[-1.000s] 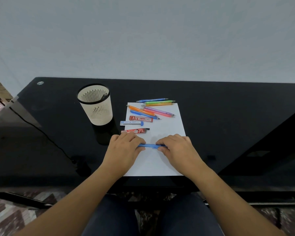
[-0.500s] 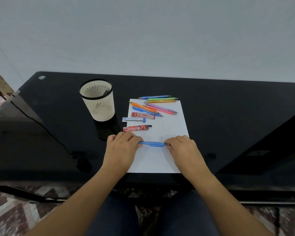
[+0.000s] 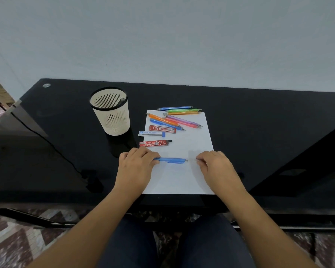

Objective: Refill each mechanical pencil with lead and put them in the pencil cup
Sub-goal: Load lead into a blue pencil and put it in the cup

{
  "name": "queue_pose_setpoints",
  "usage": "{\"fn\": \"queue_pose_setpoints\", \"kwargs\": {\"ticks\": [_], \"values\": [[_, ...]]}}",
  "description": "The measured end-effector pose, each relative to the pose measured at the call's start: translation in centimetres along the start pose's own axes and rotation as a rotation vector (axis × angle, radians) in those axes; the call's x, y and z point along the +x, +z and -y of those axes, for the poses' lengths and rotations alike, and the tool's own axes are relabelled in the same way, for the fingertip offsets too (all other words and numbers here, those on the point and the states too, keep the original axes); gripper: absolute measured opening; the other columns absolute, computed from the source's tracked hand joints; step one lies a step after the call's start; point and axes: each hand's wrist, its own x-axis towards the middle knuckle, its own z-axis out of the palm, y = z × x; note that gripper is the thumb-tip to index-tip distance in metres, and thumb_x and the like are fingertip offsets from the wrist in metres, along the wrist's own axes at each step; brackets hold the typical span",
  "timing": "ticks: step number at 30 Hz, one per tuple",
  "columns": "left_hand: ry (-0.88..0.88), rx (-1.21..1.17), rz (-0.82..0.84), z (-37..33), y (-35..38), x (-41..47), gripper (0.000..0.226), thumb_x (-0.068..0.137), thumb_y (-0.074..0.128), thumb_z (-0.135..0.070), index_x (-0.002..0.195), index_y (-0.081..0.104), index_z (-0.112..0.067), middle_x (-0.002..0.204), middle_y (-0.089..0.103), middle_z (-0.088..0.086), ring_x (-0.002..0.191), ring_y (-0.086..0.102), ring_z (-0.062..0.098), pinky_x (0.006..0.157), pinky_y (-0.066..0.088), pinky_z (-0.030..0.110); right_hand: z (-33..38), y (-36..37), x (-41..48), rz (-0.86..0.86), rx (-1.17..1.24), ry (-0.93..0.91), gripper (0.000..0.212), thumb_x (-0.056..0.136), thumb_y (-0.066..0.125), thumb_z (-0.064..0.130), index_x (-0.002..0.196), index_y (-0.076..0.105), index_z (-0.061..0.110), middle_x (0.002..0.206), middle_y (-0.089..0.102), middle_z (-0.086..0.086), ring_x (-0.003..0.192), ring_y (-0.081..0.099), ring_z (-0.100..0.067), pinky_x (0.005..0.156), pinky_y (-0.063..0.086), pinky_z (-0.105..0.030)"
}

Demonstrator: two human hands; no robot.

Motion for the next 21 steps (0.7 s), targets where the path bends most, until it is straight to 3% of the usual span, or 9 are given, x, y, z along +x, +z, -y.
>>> {"fn": "queue_pose_setpoints", "kwargs": {"ticks": [6,13,21], "values": [[-0.011,-0.005,-0.009,-0.1,-0.1,-0.1,0.018,0.080,0.076,-0.017,0.098,0.074,-0.021,0.090,0.067,-0.002,0.081,0.060,0.021,0.073,0.043,0.038,0.6,-1.2,0.2,0.026,0.031,0.022,0.023,0.094,0.057,0.021,0.114,0.066,0.018,0.105,0.064,0.002,0.096,0.054,-0.010,0.087,0.046,-0.020],[0.002,-0.003,-0.016,-0.1,-0.2,-0.1,0.019,0.079,0.077,-0.016,0.098,0.074,-0.020,0.088,0.067,-0.001,0.079,0.061,0.022,0.071,0.045,0.040,1.4,-1.8,1.4,0.198,-0.091,0.055,0.025,0.097,0.047,0.020,0.119,0.060,0.021,0.112,0.058,0.004,0.100,0.049,-0.010,0.086,0.044,-0.021],[-0.005,-0.003,0.006,-0.1,-0.1,0.0,0.019,0.080,0.076,-0.018,0.099,0.074,-0.020,0.090,0.067,-0.001,0.081,0.061,0.022,0.073,0.045,0.040,2.2,-2.4,3.0,0.371,-0.155,0.078,0.020,0.094,0.048,0.014,0.112,0.056,0.017,0.100,0.058,0.000,0.084,0.055,-0.013,0.074,0.049,-0.024]]}}
